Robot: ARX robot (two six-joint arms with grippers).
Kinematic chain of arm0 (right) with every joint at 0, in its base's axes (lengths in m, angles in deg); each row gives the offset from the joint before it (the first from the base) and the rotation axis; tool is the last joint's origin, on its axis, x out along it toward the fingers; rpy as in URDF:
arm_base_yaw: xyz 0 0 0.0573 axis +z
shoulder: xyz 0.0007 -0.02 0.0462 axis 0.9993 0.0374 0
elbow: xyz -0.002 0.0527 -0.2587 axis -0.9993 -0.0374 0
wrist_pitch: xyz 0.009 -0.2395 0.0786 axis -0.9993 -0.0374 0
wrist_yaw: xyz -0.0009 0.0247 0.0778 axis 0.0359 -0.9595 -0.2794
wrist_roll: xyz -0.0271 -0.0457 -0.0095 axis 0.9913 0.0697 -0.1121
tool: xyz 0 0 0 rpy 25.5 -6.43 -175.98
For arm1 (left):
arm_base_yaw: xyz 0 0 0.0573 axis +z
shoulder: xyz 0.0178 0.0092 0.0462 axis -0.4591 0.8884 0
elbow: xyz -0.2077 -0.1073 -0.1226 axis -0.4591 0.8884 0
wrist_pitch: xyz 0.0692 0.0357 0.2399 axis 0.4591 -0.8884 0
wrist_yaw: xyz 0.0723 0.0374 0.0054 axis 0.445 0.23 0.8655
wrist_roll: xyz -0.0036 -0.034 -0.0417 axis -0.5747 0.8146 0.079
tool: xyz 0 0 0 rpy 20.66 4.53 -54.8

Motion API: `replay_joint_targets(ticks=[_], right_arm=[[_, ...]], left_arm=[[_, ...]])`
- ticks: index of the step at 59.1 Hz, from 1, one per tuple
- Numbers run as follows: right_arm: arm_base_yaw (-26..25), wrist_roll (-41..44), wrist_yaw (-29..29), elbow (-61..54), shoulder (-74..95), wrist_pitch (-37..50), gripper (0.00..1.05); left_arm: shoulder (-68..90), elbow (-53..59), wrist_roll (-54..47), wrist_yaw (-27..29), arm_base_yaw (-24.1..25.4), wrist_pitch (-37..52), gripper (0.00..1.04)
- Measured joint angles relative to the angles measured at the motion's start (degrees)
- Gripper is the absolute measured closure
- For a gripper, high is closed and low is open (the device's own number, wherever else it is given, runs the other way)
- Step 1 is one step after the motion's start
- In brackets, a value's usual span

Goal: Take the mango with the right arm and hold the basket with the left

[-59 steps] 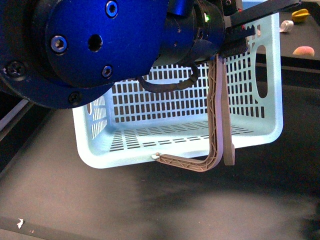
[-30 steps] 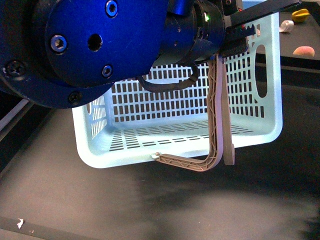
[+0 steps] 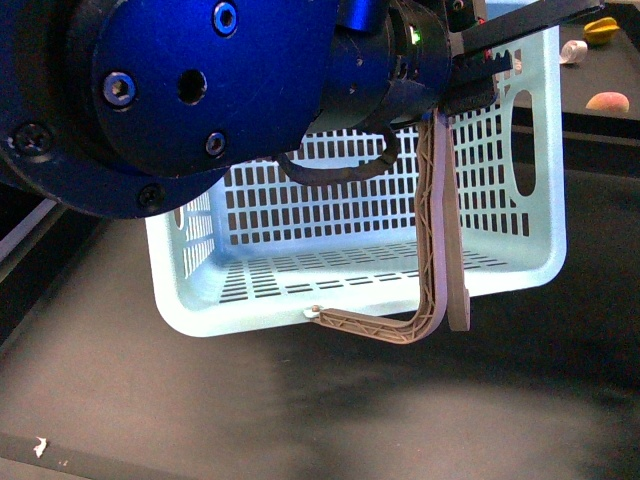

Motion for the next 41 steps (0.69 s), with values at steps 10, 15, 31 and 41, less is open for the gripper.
replay_joint_targets(ticks=[10, 15, 31, 41], right_arm=[[2.67, -3.61, -2.69, -4.7, -11.06, -2.6, 0.34], [4.28, -5.77, -3.98, -6.64, -16.72, -4.7, 0.34], [11.28, -13.46, -7.82, -9.81, -35.01, -13.53, 0.34], [17.25, -18.16, -10.21, -9.97, -44.57, -18.01, 0.34]], left_arm=[[0.0, 0.0, -0.02, 0.0, 0.0, 0.0, 0.99], [0.0, 0.0, -0.02, 0.0, 0.0, 0.0, 0.99], [0.0, 0.0, -0.02, 0.04, 0.0, 0.0, 0.99], [0.0, 0.0, -0.02, 0.02, 0.0, 0.0, 0.99]])
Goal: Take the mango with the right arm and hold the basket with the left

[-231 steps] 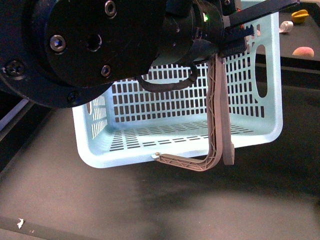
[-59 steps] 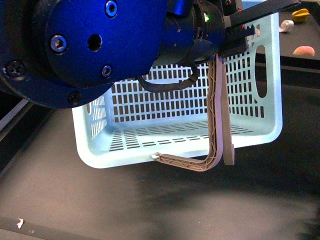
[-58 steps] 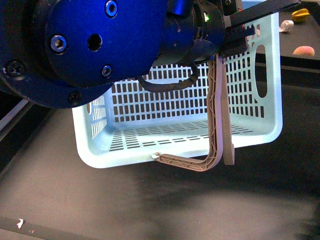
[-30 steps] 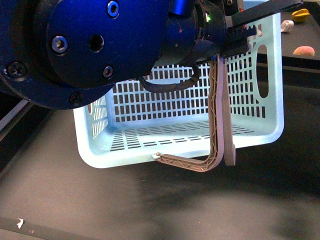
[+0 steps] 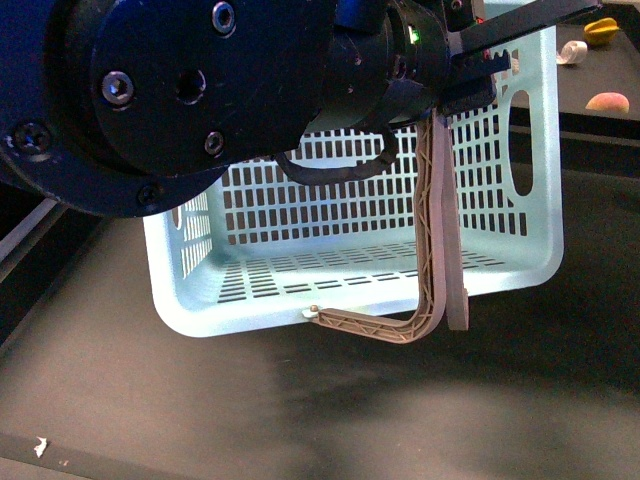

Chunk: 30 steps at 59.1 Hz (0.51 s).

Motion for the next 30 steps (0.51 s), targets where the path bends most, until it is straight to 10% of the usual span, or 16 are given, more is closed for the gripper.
replay_joint_targets(ticks=[30], right_arm=[[18.38, -10.12, 0.09, 7.19, -2.8, -4.59, 0.34]], left_arm=[[0.0, 0.0, 0.0, 0.0, 0.0, 0.0, 0.99]])
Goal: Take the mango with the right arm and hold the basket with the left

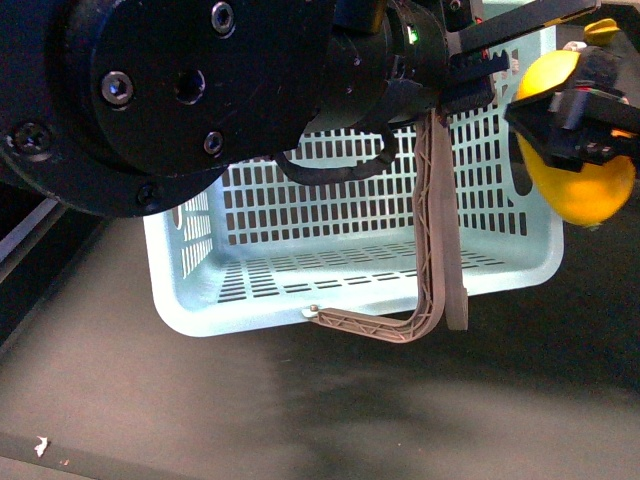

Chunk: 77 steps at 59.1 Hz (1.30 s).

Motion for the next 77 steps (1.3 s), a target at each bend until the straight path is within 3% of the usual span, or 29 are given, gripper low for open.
replay_joint_targets(ticks=[54, 67, 77], right_arm=[[-1.42, -3.23, 4.52, 10.43, 18.88, 3.1, 0.35], [-1.4, -4.66, 4.55, 10.88, 19.93, 5.27, 0.07], [-1.25, -5.55, 4.11, 9.46, 18.27, 6.84, 0.09]], left_arm=[[0.0, 0.0, 0.0, -0.02, 0.0, 0.0, 0.99], [0.0, 0.0, -0.13, -0.04, 0.0, 0.0, 0.99], [0.0, 0.0, -0.07, -0.44, 0.0, -0.11, 0.99]])
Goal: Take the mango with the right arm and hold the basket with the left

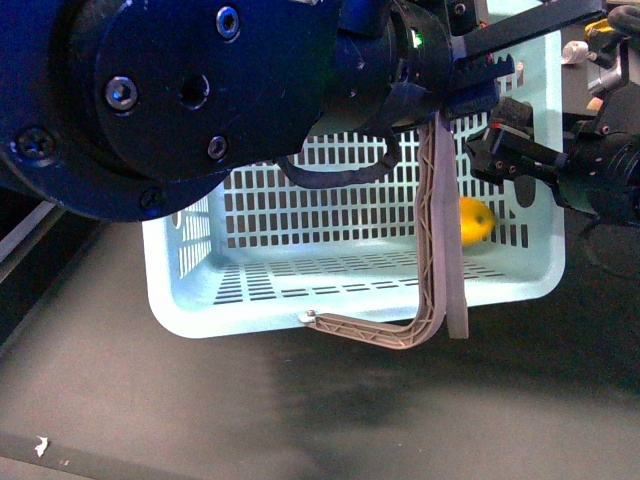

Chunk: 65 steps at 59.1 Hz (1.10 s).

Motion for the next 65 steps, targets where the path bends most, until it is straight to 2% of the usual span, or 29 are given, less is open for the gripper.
replay_joint_targets(ticks=[23, 41, 49, 65], right_arm=[[-1.14, -0.85, -0.92, -10.05, -16.46, 0.07, 0.08], [-4.92, 0.26, -1.81, -21.16, -33.38, -4.61, 0.08], [-8.09, 1.73, -2.45, -26.43, -43.98, -9.79, 0.08], [-13.49, 3.41, -3.23, -33.33, -68.72, -27.87, 0.08]], left_arm=[[0.02, 0.0, 0.09, 0.52, 0.02, -0.07, 0.99], [0.02, 0.0, 0.09, 0.28, 0.0, -0.07, 0.99], [0.02, 0.0, 0.07, 0.37, 0.0, -0.07, 0.99], [0.02, 0.0, 0.07, 0.48, 0.02, -0.07, 0.99]])
